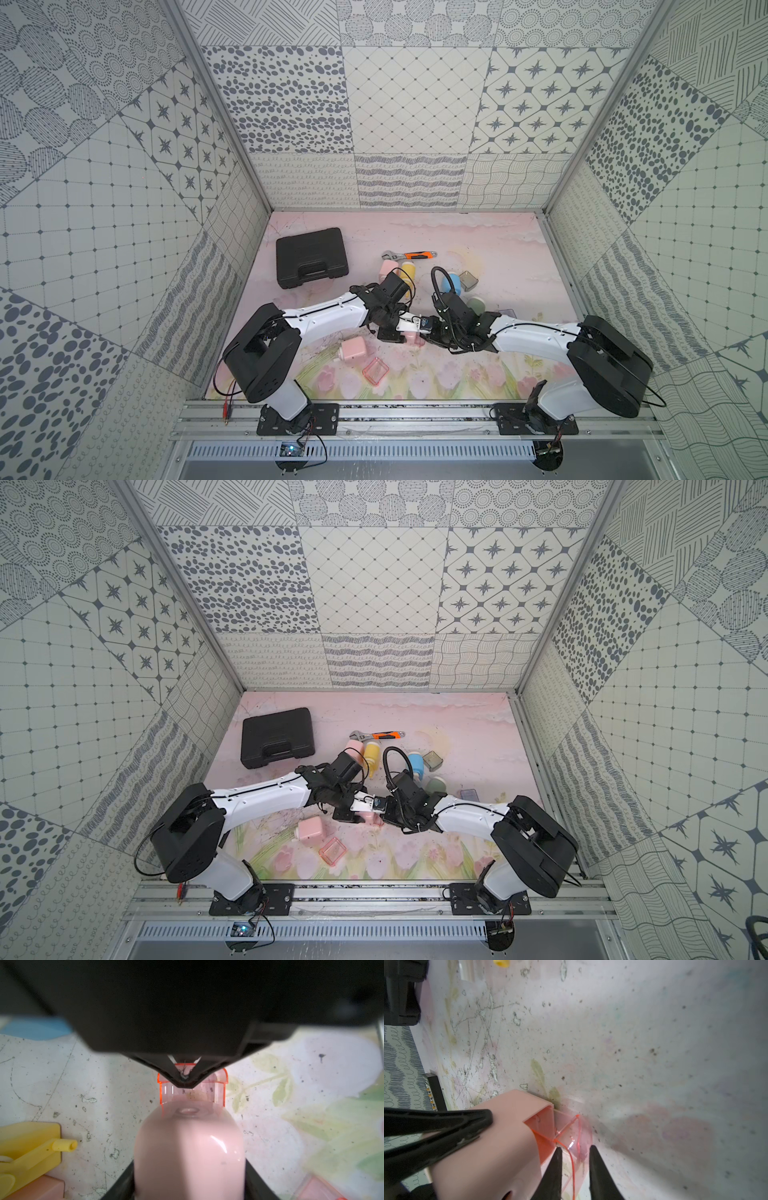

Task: Put the tray back into the pencil sharpener
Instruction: Close the container of the pencil sharpener.

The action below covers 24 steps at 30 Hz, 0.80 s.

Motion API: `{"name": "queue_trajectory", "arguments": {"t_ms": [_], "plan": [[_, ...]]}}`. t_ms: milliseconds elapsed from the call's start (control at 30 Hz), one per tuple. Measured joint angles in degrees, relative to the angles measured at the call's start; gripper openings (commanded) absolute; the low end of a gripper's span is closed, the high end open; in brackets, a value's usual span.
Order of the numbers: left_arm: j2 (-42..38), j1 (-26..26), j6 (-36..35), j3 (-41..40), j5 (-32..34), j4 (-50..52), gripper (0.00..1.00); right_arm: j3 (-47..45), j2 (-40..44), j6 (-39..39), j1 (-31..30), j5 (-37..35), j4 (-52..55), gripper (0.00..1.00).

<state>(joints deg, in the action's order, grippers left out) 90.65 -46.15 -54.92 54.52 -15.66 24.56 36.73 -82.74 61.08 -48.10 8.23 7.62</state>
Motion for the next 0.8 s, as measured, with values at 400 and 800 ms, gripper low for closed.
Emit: {"name": "queue_trajectory", "arguments": {"t_ms": [400, 800], "plan": [[-0.11, 0.85, 0.31, -0.33, 0.02, -0.68, 0.41, -0.63, 6.05, 1.55, 0.11, -5.81, 7.65, 0.25], [-0.04, 0.85, 0.52, -0.31, 0.02, -0.76, 0.4, -0.59, -2.29, 3.13, -0.48, -0.94, -2.01, 0.22]]}}
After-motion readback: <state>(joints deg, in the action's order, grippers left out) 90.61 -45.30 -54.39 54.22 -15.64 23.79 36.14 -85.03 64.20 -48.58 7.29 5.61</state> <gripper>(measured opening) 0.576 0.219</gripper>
